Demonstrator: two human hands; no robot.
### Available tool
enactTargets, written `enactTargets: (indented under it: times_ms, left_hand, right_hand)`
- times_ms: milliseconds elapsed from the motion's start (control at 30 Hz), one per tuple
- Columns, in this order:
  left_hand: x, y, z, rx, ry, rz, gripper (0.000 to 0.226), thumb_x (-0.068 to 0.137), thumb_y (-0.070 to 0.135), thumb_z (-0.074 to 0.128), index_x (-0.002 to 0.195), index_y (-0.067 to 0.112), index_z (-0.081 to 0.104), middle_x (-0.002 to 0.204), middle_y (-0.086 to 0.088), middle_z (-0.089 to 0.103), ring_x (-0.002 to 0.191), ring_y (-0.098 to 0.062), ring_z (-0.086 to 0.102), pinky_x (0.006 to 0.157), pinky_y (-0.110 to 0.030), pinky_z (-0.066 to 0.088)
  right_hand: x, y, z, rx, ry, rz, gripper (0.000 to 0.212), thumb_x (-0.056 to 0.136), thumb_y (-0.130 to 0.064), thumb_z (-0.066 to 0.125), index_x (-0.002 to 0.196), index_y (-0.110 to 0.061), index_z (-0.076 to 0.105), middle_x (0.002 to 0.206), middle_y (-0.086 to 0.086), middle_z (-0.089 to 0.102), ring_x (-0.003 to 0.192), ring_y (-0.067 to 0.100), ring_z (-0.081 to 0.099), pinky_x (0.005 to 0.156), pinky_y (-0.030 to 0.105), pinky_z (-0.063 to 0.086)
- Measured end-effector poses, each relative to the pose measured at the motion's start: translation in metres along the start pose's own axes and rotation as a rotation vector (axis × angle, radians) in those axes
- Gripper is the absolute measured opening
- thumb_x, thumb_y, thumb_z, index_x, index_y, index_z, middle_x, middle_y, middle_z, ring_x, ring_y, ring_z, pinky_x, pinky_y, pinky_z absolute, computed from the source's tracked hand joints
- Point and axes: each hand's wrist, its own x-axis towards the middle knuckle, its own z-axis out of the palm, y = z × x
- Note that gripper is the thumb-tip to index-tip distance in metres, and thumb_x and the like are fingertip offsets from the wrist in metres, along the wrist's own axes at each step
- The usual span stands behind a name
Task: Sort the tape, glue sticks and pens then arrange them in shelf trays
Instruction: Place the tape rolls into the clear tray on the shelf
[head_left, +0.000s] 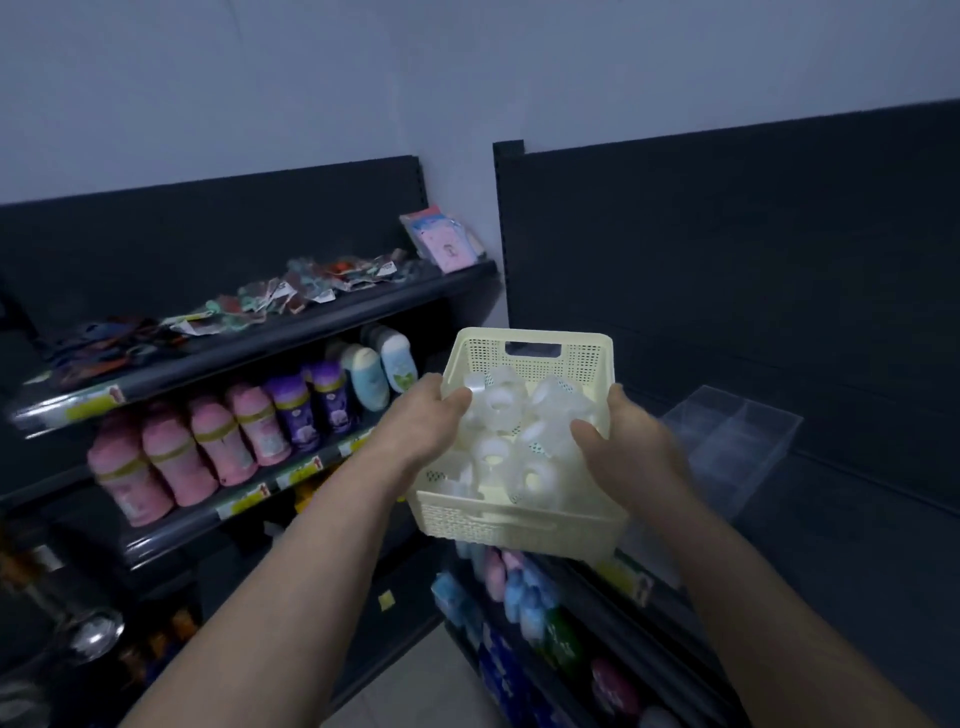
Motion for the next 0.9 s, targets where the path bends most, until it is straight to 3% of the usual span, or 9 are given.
enactTargets:
  times_ms: [233, 400, 533, 667, 733, 900]
  left_hand:
    - [0.126, 0.014, 0.006, 0.081, -0.153, 0.092, 0.039, 0.095, 0.042, 0.045, 0.122, 0.015, 0.054, 0.115, -0.008, 0.061, 0.102, -0.029, 0.06, 0.093, -0.046, 0.049]
    - [0.189, 0.019, 0.026, 0.155, -0.361, 0.18, 0.042, 0.092, 0.044, 0.047, 0.12, 0.013, 0.054, 0.111, -0.008, 0.062, 0.099, -0.028, 0.061, 0.092, -0.047, 0.05]
    - [0.23, 0.029, 0.045, 0.265, -0.571, 0.269, 0.051, 0.092, 0.047, 0.049, 0.124, 0.009, 0.053, 0.117, -0.008, 0.059, 0.101, -0.025, 0.059, 0.09, -0.037, 0.049]
    - [0.251, 0.039, 0.069, 0.279, -0.706, 0.288, 0.062, 0.081, 0.063, 0.051, 0.12, 0.015, 0.056, 0.119, -0.006, 0.058, 0.102, -0.025, 0.06, 0.093, -0.042, 0.049]
    - [0.249, 0.046, 0.084, 0.27, -0.763, 0.31, 0.054, 0.09, 0.055, 0.051, 0.12, 0.01, 0.055, 0.115, -0.005, 0.061, 0.101, -0.025, 0.062, 0.088, -0.034, 0.049]
    - [0.219, 0.058, 0.117, 0.228, -0.865, 0.372, 0.06, 0.097, 0.045, 0.046, 0.139, 0.003, 0.039, 0.141, -0.012, 0.046, 0.126, -0.028, 0.047, 0.092, -0.031, 0.038]
  right_hand:
    - [0.082, -0.004, 0.024, -0.059, 0.08, 0.152, 0.06, 0.096, -0.038, 0.042, 0.146, -0.008, 0.027, 0.135, 0.01, 0.052, 0.119, 0.031, 0.05, 0.085, 0.034, 0.041]
    - [0.111, 0.001, 0.041, -0.109, 0.138, 0.313, 0.05, 0.095, -0.036, 0.045, 0.134, -0.005, 0.041, 0.117, 0.012, 0.061, 0.106, 0.031, 0.057, 0.071, 0.03, 0.039]
    - [0.12, 0.0, 0.054, -0.097, 0.162, 0.491, 0.042, 0.095, -0.04, 0.047, 0.123, -0.01, 0.049, 0.116, 0.01, 0.063, 0.105, 0.03, 0.058, 0.071, 0.03, 0.04]
    - [0.113, 0.003, 0.059, -0.086, 0.218, 0.642, 0.039, 0.093, -0.044, 0.047, 0.115, -0.013, 0.052, 0.114, 0.007, 0.063, 0.102, 0.029, 0.059, 0.075, 0.033, 0.044]
    - [0.105, 0.009, 0.056, -0.087, 0.252, 0.691, 0.038, 0.093, -0.045, 0.047, 0.113, -0.014, 0.053, 0.11, 0.006, 0.064, 0.099, 0.027, 0.06, 0.077, 0.034, 0.047]
    - [0.076, 0.026, 0.034, -0.122, 0.316, 0.793, 0.039, 0.092, -0.046, 0.047, 0.113, -0.015, 0.056, 0.11, 0.006, 0.066, 0.099, 0.027, 0.06, 0.08, 0.036, 0.048]
